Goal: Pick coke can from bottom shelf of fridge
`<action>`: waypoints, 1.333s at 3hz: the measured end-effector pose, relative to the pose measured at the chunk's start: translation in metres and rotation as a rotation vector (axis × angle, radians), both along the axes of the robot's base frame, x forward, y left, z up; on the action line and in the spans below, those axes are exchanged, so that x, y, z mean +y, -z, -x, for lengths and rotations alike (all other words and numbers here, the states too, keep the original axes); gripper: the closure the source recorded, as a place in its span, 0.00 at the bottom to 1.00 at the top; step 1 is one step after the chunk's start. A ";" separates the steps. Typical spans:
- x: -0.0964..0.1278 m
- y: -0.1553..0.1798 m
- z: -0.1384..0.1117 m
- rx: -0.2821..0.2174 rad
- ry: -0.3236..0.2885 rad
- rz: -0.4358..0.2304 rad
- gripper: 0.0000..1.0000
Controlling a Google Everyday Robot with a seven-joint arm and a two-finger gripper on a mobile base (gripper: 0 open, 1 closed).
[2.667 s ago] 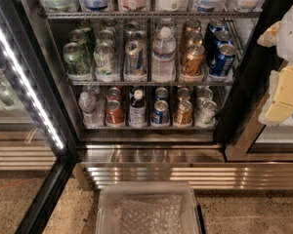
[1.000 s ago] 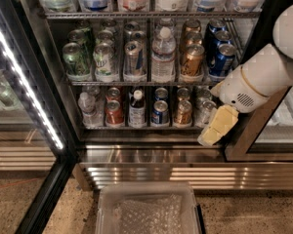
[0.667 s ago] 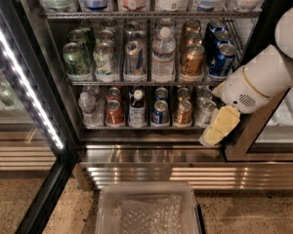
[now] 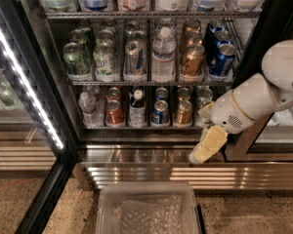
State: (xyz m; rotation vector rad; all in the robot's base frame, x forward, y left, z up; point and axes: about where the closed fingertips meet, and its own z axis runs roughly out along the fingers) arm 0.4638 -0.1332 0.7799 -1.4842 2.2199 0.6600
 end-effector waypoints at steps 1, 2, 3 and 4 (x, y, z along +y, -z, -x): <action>0.039 0.043 0.001 0.056 -0.020 -0.168 0.00; 0.079 0.067 -0.012 0.073 -0.037 -0.261 0.00; 0.115 0.088 -0.032 0.081 -0.067 -0.296 0.00; 0.115 0.088 -0.032 0.081 -0.067 -0.296 0.00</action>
Offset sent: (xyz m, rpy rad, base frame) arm 0.0297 0.1249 -0.0950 0.3720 0.0893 0.0531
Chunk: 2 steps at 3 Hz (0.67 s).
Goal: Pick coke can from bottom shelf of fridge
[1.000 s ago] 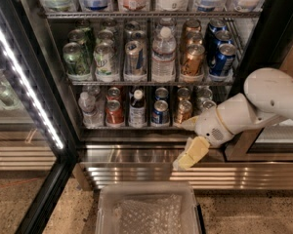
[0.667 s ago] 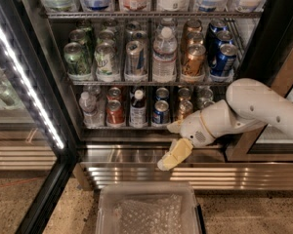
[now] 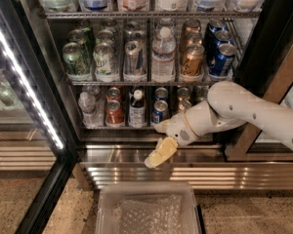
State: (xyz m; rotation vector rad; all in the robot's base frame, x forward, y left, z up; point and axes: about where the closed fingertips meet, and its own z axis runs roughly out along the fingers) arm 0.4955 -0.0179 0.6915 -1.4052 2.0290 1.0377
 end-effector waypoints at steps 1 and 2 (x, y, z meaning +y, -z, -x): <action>0.016 0.013 -0.004 -0.009 -0.024 -0.035 0.00; 0.049 0.021 -0.020 -0.074 -0.061 -0.067 0.00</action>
Offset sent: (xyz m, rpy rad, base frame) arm 0.0445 0.0881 -0.0297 0.1033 -0.1647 0.0920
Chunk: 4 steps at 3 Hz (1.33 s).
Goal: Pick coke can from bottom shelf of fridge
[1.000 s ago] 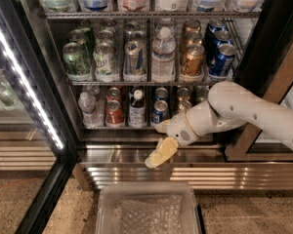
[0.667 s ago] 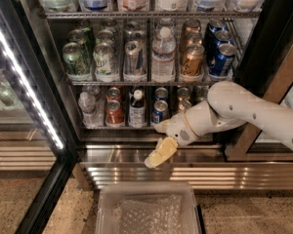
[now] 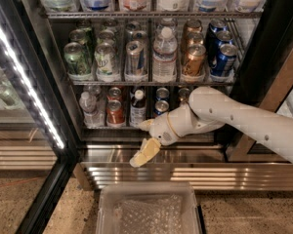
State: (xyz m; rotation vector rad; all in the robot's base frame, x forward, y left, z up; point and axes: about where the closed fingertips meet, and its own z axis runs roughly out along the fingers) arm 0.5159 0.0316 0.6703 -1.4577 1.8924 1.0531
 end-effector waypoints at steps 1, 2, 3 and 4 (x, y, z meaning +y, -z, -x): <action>0.028 0.001 -0.017 -0.094 -0.002 -0.019 0.00; 0.048 0.001 -0.041 -0.169 0.025 0.010 0.00; 0.050 0.001 -0.043 -0.176 0.031 0.009 0.00; 0.053 -0.001 -0.041 -0.183 0.008 0.012 0.00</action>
Offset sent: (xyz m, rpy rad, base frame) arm 0.0723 0.0671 0.0009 -0.0498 -0.2640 -0.0719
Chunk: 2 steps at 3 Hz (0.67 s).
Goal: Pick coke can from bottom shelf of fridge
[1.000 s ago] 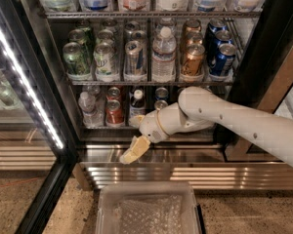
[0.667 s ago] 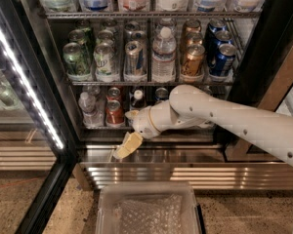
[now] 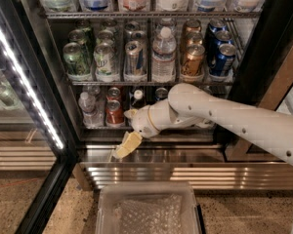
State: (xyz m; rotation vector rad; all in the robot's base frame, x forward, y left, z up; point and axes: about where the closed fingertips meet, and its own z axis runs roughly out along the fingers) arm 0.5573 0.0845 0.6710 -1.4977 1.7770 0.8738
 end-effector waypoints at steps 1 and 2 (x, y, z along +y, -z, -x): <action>-0.001 0.006 -0.014 -0.010 0.003 0.008 0.00; -0.009 0.022 -0.052 -0.023 0.050 0.012 0.00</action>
Offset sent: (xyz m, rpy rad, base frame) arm 0.0571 -0.0086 -0.0226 -0.0341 -0.0630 -0.0578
